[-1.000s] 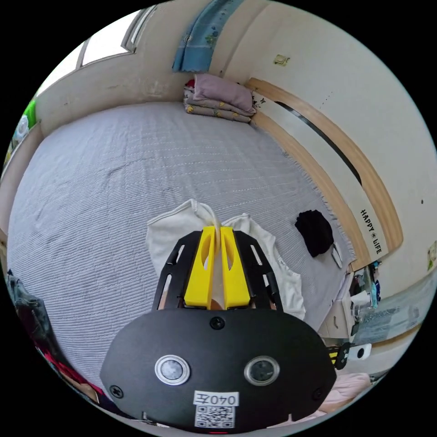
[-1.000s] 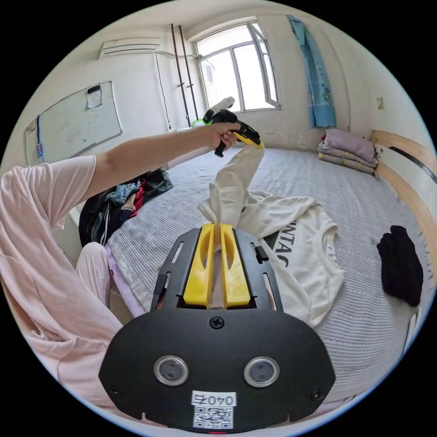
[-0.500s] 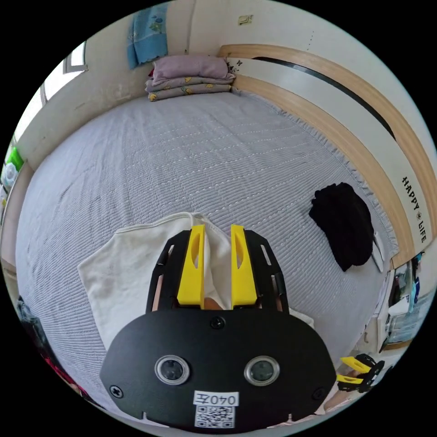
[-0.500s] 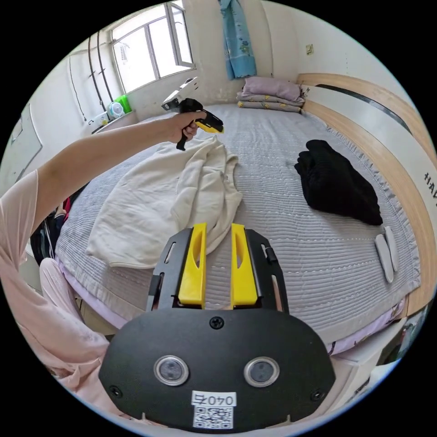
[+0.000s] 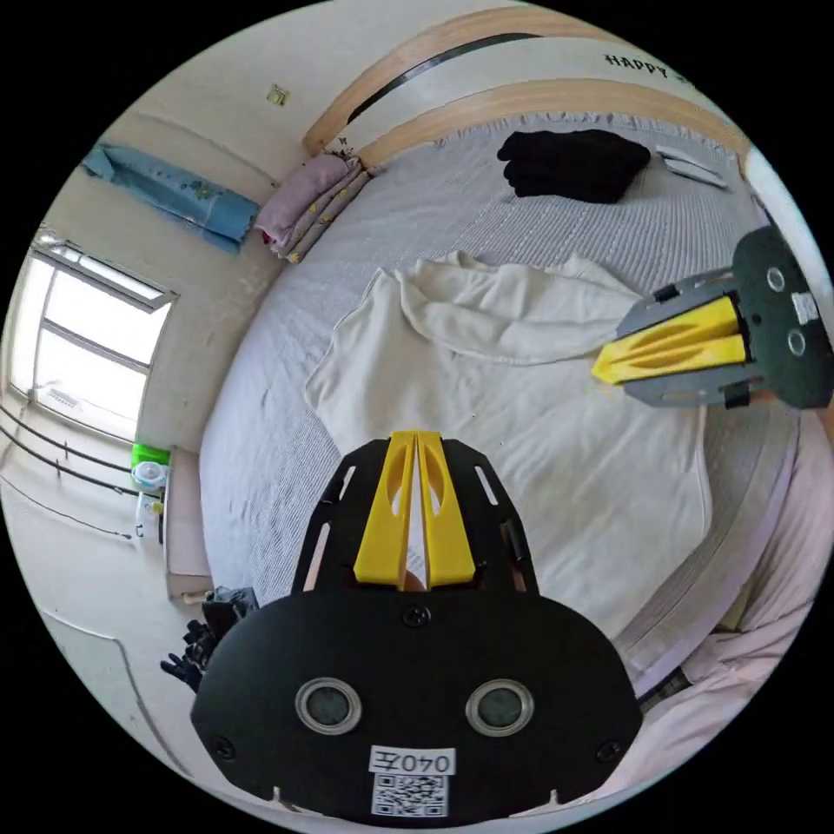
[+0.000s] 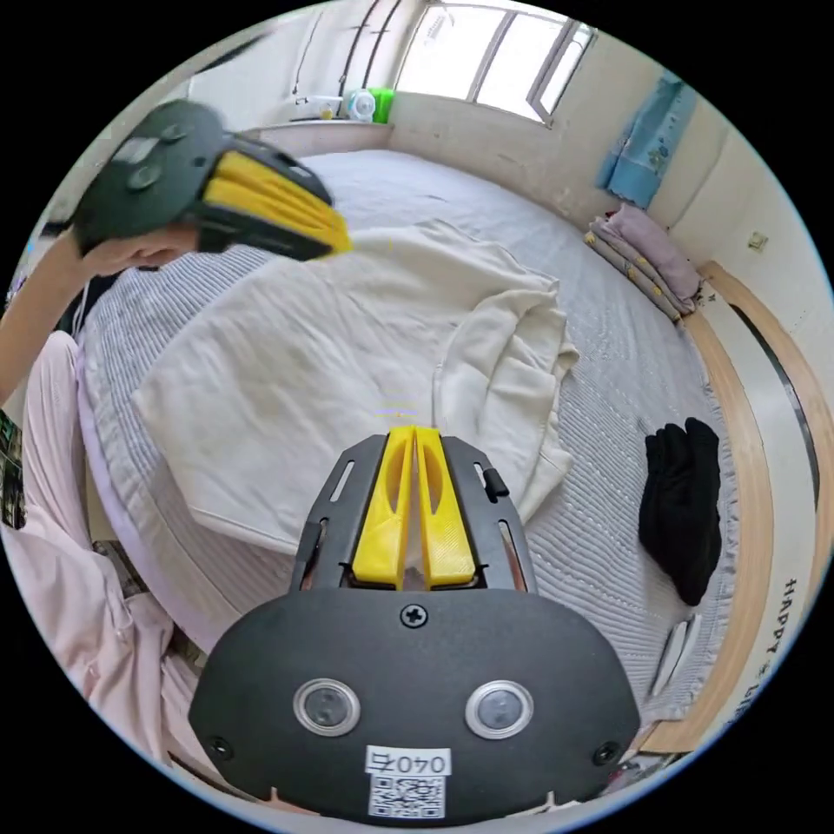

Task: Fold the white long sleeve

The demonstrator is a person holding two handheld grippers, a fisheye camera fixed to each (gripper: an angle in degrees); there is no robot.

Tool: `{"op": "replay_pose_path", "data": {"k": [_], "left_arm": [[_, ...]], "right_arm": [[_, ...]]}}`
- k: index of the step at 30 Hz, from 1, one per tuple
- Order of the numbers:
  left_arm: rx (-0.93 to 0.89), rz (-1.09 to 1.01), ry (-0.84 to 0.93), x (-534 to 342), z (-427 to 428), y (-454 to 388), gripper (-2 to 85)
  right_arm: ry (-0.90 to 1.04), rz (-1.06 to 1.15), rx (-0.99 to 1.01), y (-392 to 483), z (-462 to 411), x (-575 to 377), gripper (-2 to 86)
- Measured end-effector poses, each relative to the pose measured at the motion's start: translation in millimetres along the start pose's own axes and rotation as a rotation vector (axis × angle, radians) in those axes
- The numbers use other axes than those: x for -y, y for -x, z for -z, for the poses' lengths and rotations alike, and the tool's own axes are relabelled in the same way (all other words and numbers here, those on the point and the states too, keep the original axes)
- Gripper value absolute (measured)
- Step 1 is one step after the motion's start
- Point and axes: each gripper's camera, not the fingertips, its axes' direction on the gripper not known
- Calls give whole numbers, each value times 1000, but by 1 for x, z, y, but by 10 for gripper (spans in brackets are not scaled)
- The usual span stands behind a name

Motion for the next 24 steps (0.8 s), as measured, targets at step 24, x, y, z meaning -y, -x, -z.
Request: {"op": "replay_pose_path", "data": {"k": [24], "left_arm": [[-323,303,62,105,-94,104,-8]], "right_arm": [[61,12,52,-48,-79,188,-10]]}}
